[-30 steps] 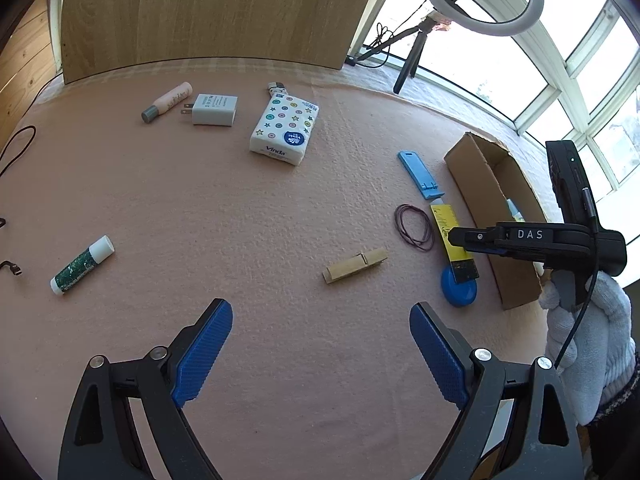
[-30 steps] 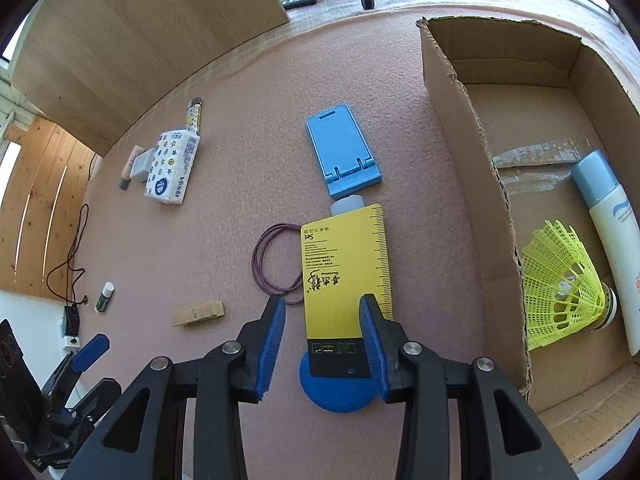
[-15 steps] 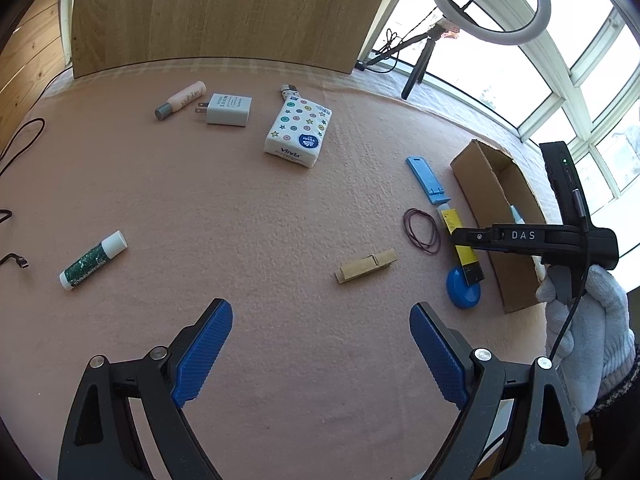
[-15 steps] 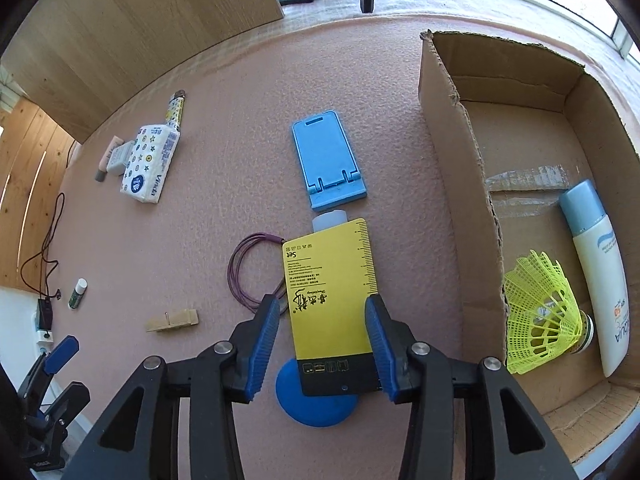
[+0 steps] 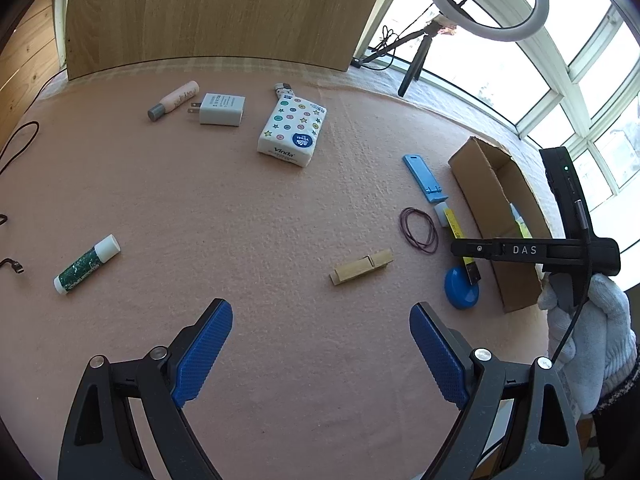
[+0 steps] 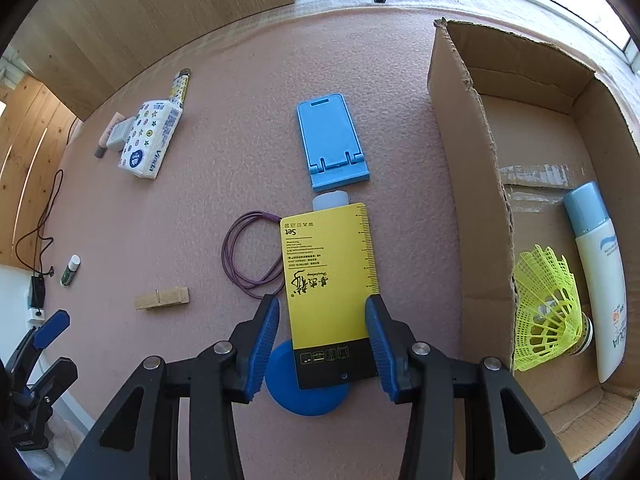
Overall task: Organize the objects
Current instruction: 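Drag the yellow card with the right gripper toward the box, then regrasp the yellow card edge-on with the right gripper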
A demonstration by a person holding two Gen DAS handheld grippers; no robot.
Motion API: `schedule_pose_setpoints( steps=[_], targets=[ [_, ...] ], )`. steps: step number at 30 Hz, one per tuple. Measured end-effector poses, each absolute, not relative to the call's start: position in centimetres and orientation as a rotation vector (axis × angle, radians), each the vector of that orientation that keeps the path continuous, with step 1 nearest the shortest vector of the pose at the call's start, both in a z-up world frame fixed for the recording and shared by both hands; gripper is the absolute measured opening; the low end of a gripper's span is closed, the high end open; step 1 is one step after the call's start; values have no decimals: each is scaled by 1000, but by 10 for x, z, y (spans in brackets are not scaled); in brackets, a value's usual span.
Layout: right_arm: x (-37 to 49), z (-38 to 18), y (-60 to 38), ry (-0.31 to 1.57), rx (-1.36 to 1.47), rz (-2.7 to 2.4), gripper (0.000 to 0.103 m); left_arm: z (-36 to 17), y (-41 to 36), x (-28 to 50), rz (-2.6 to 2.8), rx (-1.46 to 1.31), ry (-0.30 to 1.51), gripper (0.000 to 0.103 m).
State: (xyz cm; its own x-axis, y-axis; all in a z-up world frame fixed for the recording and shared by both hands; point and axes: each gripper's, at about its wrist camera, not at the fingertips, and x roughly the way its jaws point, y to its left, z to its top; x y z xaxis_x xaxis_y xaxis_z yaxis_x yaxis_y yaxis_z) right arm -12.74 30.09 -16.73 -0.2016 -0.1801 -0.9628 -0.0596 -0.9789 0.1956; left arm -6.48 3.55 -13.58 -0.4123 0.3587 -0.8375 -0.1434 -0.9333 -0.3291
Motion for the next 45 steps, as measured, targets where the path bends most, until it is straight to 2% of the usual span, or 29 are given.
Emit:
schedule_pose_setpoints(
  steps=[5, 9, 12, 15, 25, 34, 45],
  targets=[
    [-130, -164, 300, -265, 1935, -2355, 45, -136, 39, -66, 2387, -1491, -293, 92],
    [-130, -163, 298, -343, 1912, -2279, 45, -136, 39, -66, 2389, -1492, -291, 92],
    [-129, -155, 294, -270, 1896, -2346, 45, -136, 38, -67, 2392, -1496, -295, 92],
    [-131, -153, 298, -277, 1899, -2357, 45, -136, 37, -67, 2392, -1495, -295, 92],
    [-149, -170, 289, -101, 2008, -2381, 46, -133, 42, -66, 2383, -1480, -298, 92],
    [-145, -173, 294, -159, 2032, -2319, 45, -134, 38, -68, 2394, -1489, -312, 92],
    [-131, -157, 316, -347, 1956, -2342, 17, -138, 47, -71, 2373, -1497, -292, 92]
  ],
)
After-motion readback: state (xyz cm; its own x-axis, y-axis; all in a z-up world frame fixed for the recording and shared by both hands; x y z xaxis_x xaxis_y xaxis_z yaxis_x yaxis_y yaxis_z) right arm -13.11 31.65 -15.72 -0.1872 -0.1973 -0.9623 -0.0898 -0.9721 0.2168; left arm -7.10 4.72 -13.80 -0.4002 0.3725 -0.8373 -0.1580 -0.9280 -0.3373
